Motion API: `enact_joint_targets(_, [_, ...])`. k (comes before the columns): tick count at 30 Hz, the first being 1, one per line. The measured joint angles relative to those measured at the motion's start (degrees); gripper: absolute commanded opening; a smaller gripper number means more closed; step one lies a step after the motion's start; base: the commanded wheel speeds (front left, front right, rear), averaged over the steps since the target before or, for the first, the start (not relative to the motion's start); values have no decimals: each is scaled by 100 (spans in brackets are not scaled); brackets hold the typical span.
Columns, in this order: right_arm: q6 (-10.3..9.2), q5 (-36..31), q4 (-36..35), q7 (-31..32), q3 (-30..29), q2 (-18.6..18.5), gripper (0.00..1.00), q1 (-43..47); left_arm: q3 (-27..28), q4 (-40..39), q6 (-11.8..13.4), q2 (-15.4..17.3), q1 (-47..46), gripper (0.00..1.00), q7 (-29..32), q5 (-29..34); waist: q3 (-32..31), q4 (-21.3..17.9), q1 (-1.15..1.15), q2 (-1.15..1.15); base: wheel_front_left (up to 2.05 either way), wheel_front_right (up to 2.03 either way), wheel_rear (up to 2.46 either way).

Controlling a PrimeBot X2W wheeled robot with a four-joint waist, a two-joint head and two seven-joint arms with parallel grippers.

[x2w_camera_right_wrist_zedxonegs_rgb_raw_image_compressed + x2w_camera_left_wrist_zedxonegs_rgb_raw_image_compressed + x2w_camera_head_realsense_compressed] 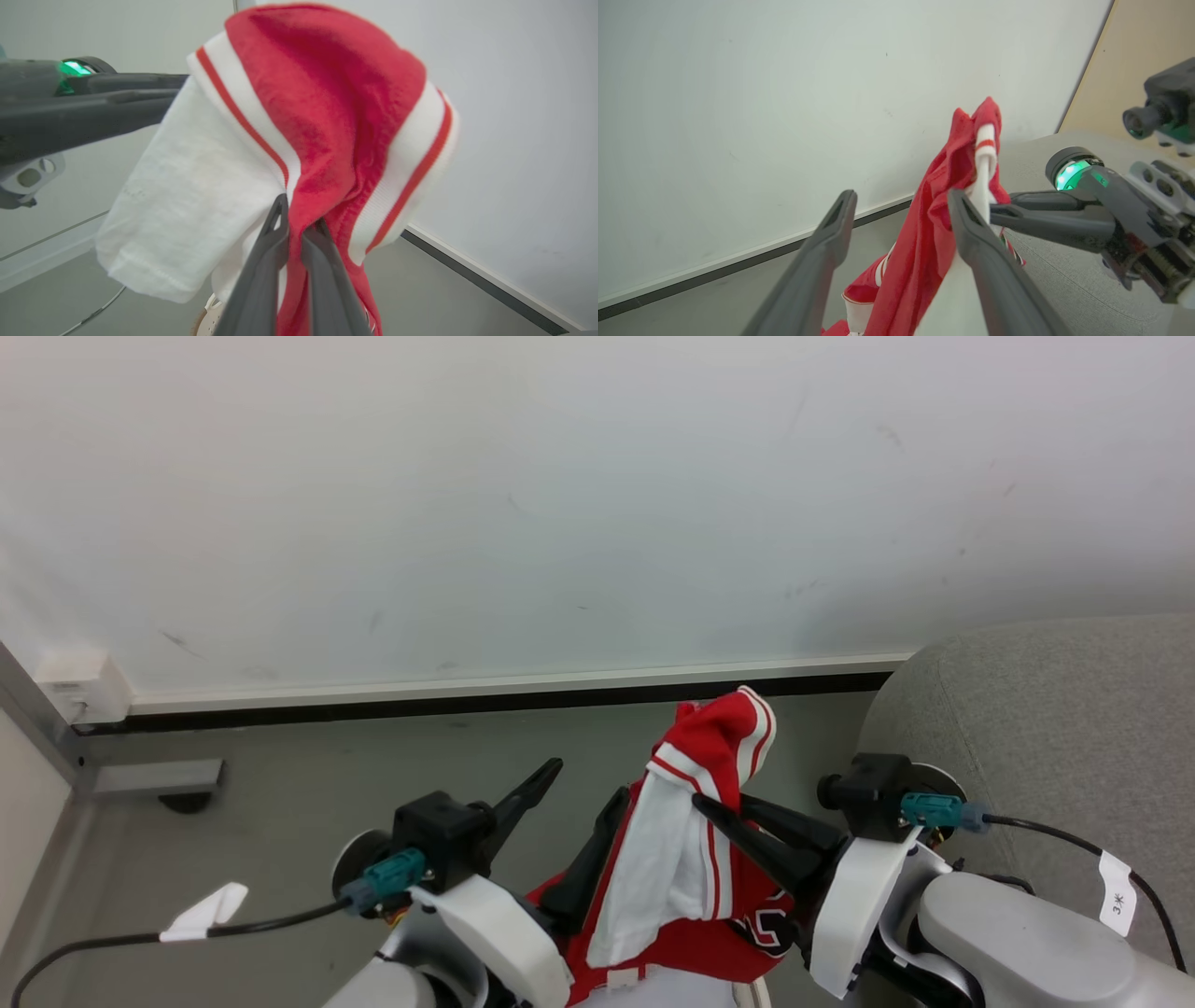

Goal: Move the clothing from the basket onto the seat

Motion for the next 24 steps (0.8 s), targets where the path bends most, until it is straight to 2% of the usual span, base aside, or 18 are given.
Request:
enact_joint_targets(16, [0,35,19,-92,-2,-60,0,-108,-31,-19,53,22,15,100,-7,-26,-12,-32,0,0,0,0,0])
enact_joint_targets(24, [0,36,54,-141,-1,-148,0,-185,-51,-55,77,60,42,100,-8,-33,51,-174,0,0,0,0,0])
